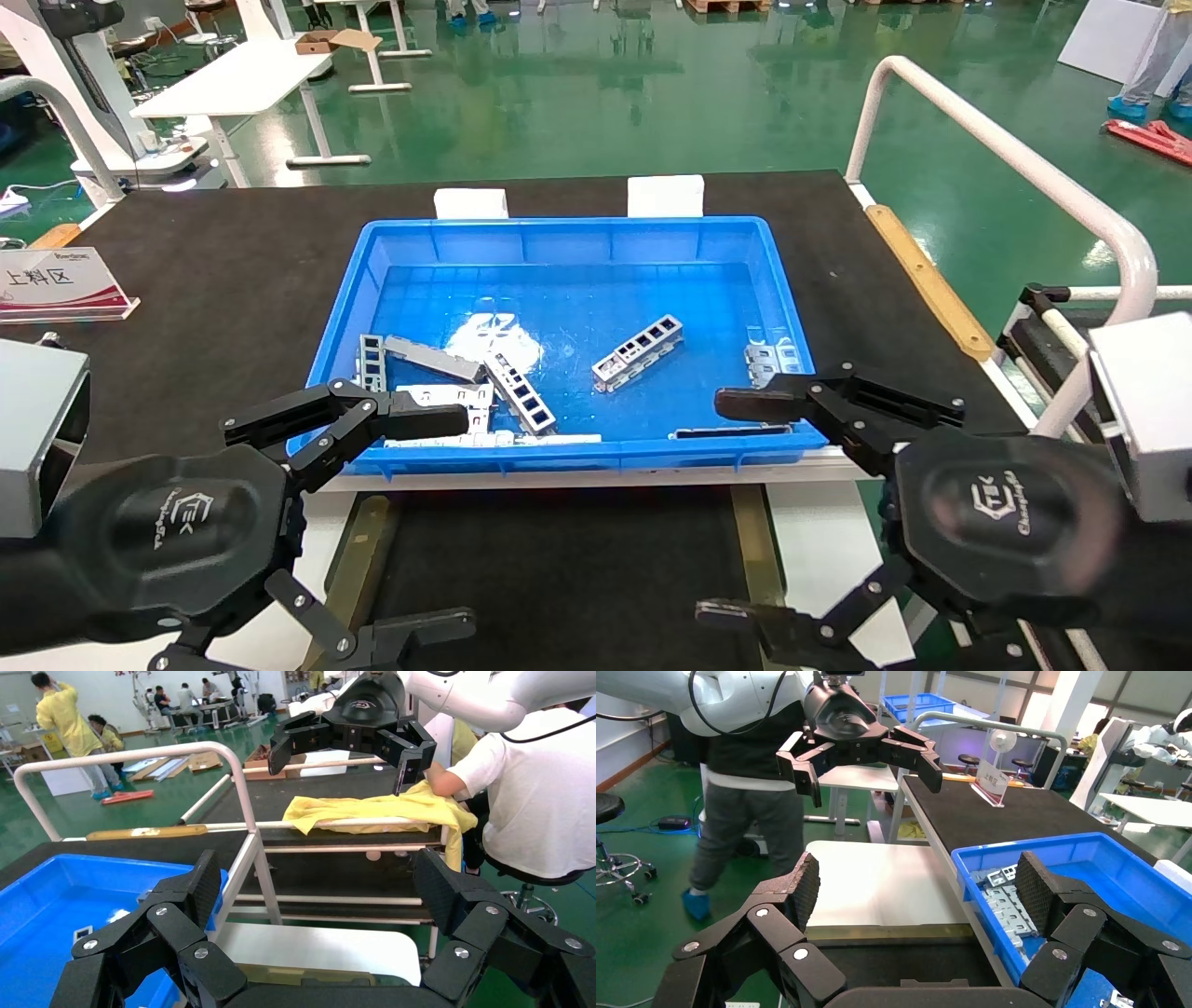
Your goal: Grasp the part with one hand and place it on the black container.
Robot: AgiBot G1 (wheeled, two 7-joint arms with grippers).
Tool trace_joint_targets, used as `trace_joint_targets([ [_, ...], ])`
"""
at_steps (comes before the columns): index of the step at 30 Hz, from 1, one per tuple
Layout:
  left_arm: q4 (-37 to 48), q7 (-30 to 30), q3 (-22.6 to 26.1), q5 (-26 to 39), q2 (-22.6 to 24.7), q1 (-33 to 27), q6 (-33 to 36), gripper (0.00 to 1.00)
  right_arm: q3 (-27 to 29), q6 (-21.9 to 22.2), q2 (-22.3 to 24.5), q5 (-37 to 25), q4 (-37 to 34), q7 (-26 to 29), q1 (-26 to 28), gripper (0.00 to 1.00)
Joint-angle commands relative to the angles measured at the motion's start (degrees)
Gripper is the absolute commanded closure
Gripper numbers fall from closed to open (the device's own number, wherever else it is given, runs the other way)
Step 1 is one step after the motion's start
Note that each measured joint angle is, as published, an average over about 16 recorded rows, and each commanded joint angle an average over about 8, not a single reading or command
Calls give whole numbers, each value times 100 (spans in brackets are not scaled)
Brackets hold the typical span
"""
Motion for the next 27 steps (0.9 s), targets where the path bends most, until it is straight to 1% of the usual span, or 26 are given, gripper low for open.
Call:
trace_joint_targets([
  [1,0,0,0,0,0,0,0,0,-2,1,1,1,0,-1,0,0],
  [27,0,0,0,1,-1,2,-5,0,12,-6,-4,-7,-6,3,-1,0],
])
